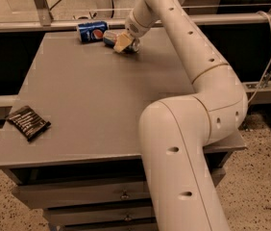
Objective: Move redbull can near pepsi can
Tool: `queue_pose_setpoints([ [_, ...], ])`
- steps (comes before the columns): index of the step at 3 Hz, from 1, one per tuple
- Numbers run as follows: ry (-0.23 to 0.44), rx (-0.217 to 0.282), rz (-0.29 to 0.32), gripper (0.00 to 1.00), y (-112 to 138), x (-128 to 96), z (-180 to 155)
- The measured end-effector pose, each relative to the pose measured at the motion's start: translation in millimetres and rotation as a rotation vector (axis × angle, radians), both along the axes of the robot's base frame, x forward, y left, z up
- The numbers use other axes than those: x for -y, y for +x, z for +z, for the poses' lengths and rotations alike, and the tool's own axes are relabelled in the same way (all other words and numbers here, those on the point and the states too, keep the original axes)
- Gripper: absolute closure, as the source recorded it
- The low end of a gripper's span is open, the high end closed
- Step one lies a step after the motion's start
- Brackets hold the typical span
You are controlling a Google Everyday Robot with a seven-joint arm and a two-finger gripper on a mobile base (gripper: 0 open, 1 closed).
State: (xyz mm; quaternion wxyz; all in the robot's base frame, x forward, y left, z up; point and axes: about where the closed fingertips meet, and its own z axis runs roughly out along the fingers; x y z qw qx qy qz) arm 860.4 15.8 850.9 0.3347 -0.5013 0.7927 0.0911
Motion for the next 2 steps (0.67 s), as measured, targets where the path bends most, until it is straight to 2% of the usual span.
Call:
queue_pose_setpoints([
  [1, 0.006, -0.004, 0.012, 0.00, -2, -1, 2],
  [2, 0.018, 0.009, 0.011, 0.00, -7, 13, 15],
])
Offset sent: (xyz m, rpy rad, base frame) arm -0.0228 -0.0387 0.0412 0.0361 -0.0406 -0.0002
